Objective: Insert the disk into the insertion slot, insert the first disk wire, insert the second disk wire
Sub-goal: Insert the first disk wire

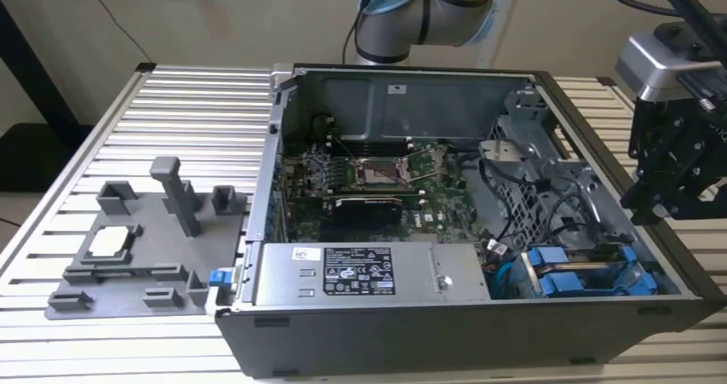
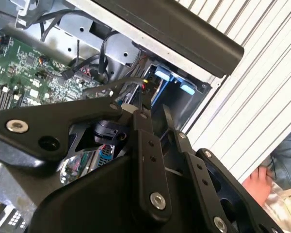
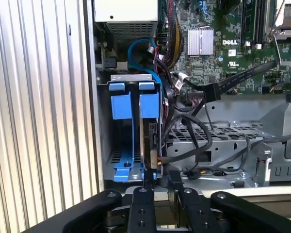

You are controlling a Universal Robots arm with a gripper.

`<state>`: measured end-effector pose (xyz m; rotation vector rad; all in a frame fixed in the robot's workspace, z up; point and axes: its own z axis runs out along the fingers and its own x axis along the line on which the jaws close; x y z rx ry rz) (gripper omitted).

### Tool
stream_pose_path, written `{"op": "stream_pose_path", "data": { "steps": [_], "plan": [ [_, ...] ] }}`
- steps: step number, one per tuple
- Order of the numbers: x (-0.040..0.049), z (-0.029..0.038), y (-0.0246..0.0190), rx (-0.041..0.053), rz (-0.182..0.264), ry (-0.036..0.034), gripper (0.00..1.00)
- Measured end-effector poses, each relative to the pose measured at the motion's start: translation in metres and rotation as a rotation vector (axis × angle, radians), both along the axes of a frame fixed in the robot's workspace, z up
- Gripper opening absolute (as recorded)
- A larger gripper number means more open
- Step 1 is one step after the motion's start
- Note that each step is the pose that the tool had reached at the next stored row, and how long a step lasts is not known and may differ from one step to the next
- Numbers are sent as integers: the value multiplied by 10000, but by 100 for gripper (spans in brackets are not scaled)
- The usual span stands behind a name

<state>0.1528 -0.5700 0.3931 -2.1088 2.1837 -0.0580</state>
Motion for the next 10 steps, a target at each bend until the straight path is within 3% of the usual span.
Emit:
{"op": "stream_pose_path", "data": {
  "steps": [3, 10],
  "plan": [
    [-1, -1, 54, -1, 1, 0, 27],
    [-10, -8, 329, -2, 0, 0, 27]
  ]
}}
